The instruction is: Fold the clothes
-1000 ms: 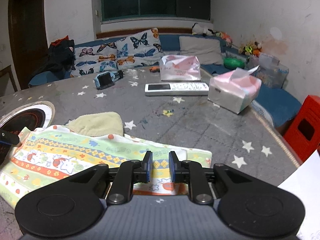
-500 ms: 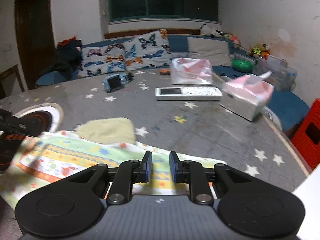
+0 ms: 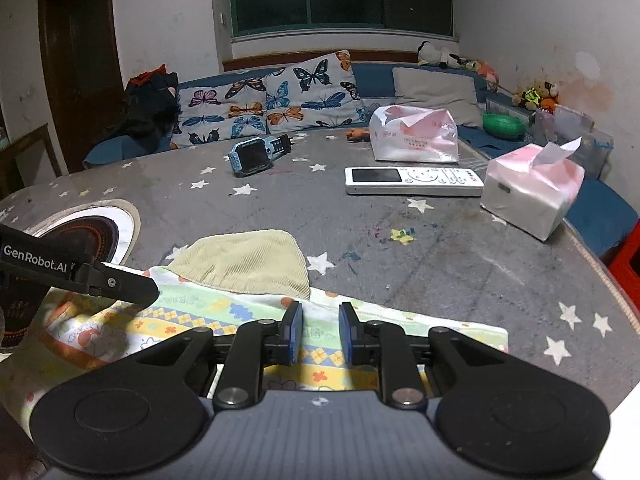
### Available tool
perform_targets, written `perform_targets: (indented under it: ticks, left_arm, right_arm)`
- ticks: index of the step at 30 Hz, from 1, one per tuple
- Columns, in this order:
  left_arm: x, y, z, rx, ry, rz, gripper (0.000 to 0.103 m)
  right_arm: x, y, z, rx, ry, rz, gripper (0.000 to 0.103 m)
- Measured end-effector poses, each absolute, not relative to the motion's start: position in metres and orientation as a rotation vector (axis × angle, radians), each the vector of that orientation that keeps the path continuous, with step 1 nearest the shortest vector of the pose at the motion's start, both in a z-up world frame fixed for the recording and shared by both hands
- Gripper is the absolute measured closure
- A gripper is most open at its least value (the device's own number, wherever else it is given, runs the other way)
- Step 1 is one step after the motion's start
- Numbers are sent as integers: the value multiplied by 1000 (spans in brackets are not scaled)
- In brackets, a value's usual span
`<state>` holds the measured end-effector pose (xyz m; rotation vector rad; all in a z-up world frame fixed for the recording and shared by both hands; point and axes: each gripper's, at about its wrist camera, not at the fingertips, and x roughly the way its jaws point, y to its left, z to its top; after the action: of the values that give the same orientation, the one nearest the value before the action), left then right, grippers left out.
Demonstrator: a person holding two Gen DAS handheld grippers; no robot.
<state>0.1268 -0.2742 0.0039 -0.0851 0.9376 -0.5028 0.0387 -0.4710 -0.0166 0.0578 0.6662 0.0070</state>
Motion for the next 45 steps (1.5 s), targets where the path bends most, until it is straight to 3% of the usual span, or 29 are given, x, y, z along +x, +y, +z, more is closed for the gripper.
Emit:
perform_targets:
  ticks: [3,7,23,36,42,45]
  left_arm:
    - [120,-273,7,-78,931,-506,67]
    - [106,-269,14,-65,910,-516,66]
    - [20,-236,17,14,859,-556,59]
    - [2,-234,4,45,832,-542,55]
    - [-6,-231,7,37,825,-535,52]
    - [-11,-230,9,44,819,-533,49]
  right_arm:
    - [32,-468,-10,54,654,12,80]
    - [17,-460,-2,55,645,41,67]
    - [-66,-411,2,-17,640,140,55]
    - [-88,-398,-9,-29,642,109,53]
    - [-96,-402,-8,17,647,78,46]
    - [-99,-403,-9,25,655,61,38]
